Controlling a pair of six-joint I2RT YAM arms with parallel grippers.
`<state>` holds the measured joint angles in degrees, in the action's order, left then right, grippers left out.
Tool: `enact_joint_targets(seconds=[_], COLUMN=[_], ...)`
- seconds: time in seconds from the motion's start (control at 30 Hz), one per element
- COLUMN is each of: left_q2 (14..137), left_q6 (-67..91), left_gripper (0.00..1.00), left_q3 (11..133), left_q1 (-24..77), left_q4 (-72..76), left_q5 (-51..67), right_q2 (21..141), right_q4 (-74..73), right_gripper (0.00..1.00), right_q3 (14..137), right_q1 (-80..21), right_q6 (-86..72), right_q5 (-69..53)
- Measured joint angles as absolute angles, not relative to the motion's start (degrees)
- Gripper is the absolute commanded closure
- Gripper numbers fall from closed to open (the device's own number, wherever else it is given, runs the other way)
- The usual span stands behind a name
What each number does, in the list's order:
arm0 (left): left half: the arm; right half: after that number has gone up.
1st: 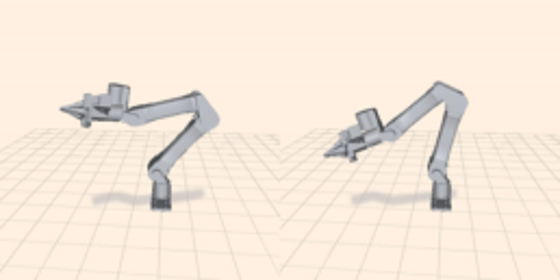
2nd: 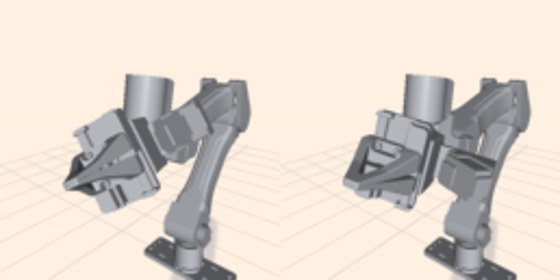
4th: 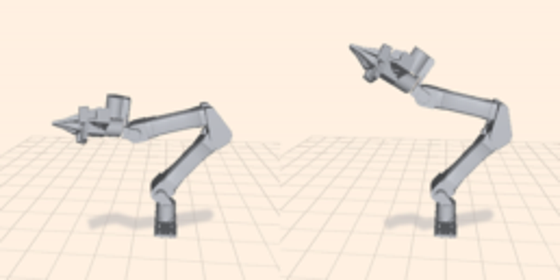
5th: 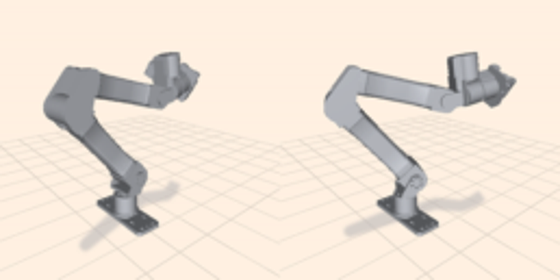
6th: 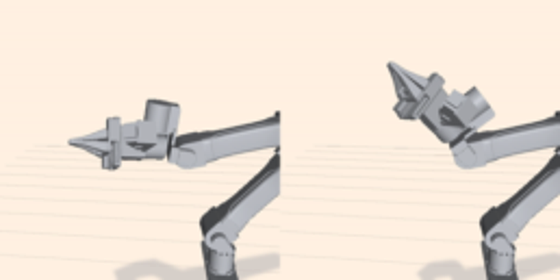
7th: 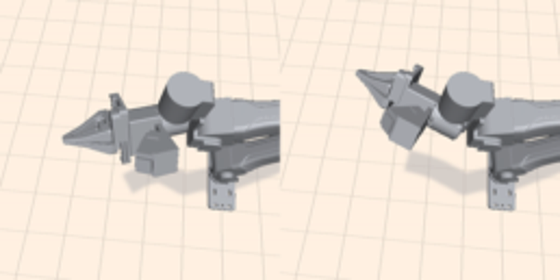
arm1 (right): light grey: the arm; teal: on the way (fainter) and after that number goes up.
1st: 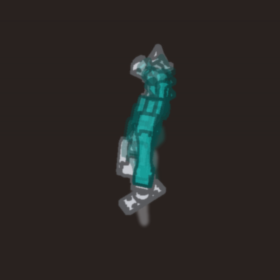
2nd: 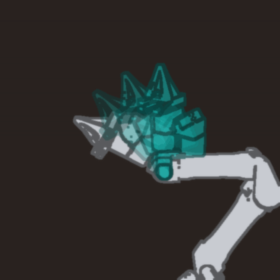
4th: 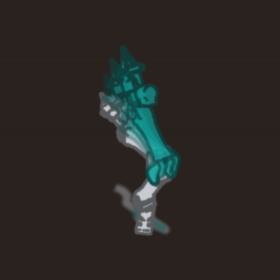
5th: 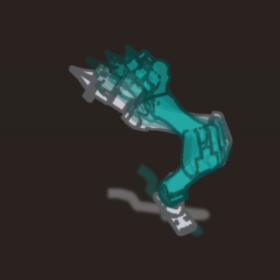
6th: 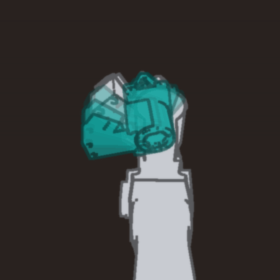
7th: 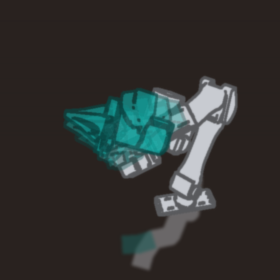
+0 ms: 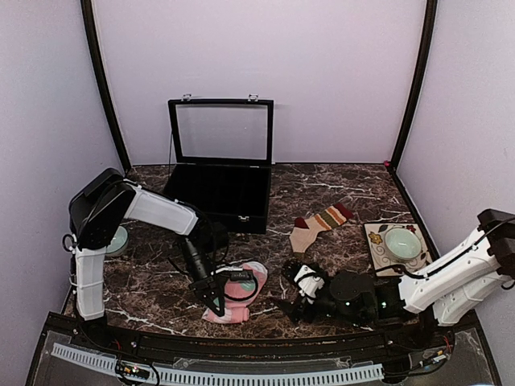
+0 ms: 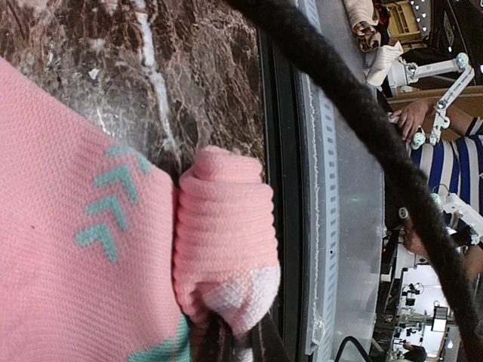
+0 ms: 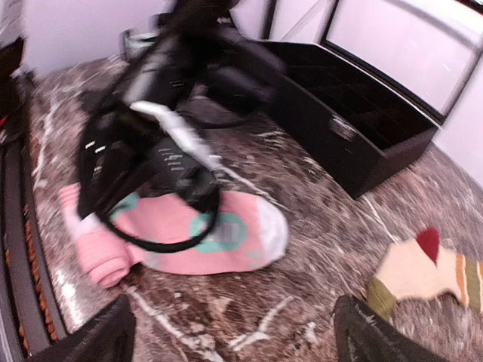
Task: Roll the socks
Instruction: Roll the sock at the center of the board.
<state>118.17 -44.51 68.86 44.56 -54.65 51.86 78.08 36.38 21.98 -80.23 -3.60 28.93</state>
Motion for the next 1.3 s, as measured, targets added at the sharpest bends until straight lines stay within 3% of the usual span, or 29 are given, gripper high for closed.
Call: enact_joint_targets(seconds=[0.23,0.5,0.77,0.9,1.0,1.1,1.3], left_q2=[120.9,122.3,122.9,122.9,123.0,122.9,120.1], left_q6=[-42.7,-41.7,-41.3,-41.3,-41.1,-41.0,-40.7], left_gripper=[0.93,0.93,0.90,0.78,0.59,0.43,0.39], left_q3=[71.5,72.9,73.8,73.9,74.3,74.8,73.4], left_q1=[44.4,44.3,44.2,44.2,44.1,43.5,41.4], left_q4=[-57.9,-59.6,-60.6,-60.6,-60.9,-61.3,-59.1], left_q5=[52.7,52.8,52.6,52.5,52.3,52.5,52.5], right_q2=[90.9,104.5,109.8,111.1,111.6,111.7,112.0], right_q4=[37.2,38.0,38.7,38.7,38.5,38.1,37.8], right_gripper=[0.40,0.47,0.57,0.71,0.85,0.91,0.96], right_q3=[28.9,39.7,43.8,44.4,44.8,45.3,45.8], right_q1=[-87.4,-88.4,-85.2,-83.6,-83.0,-82.7,-81.7], right_q6=[7.7,17.6,21.1,20.9,20.4,19.3,14.7], right_q5=[21.7,17.5,13.5,12.1,11.1,10.2,9.6])
